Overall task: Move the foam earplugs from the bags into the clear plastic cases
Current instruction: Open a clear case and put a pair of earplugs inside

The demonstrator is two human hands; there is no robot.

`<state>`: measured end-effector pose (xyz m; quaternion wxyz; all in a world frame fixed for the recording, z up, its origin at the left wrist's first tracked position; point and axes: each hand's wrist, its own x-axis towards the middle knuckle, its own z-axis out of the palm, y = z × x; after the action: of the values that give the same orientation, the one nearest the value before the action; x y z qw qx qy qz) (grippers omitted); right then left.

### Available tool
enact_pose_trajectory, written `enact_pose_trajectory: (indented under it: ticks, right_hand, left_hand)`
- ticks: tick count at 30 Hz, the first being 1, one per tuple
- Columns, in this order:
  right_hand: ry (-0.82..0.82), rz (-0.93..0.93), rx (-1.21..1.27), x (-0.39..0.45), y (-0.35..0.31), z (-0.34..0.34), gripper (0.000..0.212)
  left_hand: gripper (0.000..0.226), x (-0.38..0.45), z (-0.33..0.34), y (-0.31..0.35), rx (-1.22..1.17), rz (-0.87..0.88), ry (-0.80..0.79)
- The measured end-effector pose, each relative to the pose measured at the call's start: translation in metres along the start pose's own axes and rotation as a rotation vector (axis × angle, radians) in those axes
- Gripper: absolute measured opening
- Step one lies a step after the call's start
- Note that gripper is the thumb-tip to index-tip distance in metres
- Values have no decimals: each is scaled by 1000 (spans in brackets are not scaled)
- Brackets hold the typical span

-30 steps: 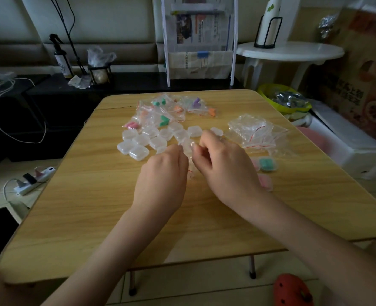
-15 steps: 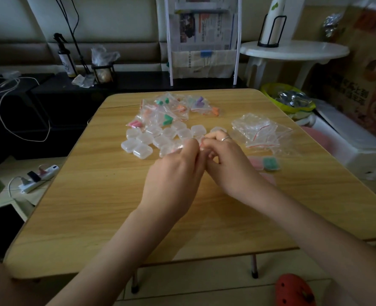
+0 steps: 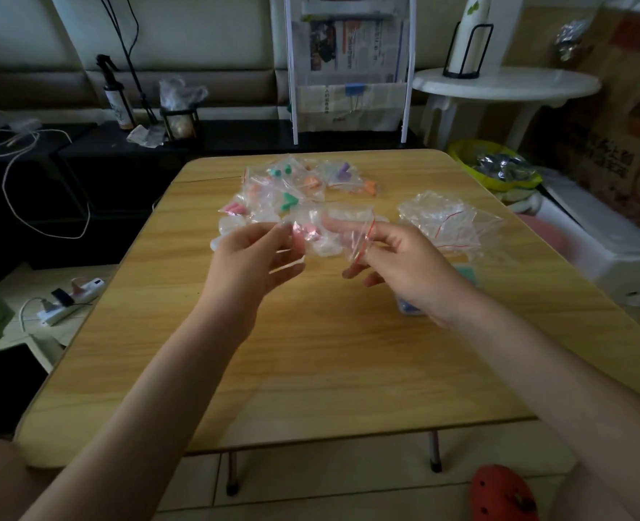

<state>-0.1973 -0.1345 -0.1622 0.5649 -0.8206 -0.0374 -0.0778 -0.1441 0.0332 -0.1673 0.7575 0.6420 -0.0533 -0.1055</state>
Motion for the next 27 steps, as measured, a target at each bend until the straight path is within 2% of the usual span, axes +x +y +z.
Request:
enact_pose_trajectory:
  ticks: [3,7,12,19,27]
  right_hand:
    - [-16,14,-31,0,2,-1,31]
    - [-10,56,-5,1,5,3,25]
    - [-103,93,44,2,8,10,26]
    - [60,40,53,2,9,7,22]
    - [48,3,129,1,8,9,17]
  left_hand:
    - [12,-1,1,2,-59,7,-2]
    - [4,-4,3,1,32,42,-2]
    - [8,-6,9,0,-25,53,-48]
    - [28,-8,11,1,-54,32,-144]
    - [23,-9,12,-2,41,79,-112]
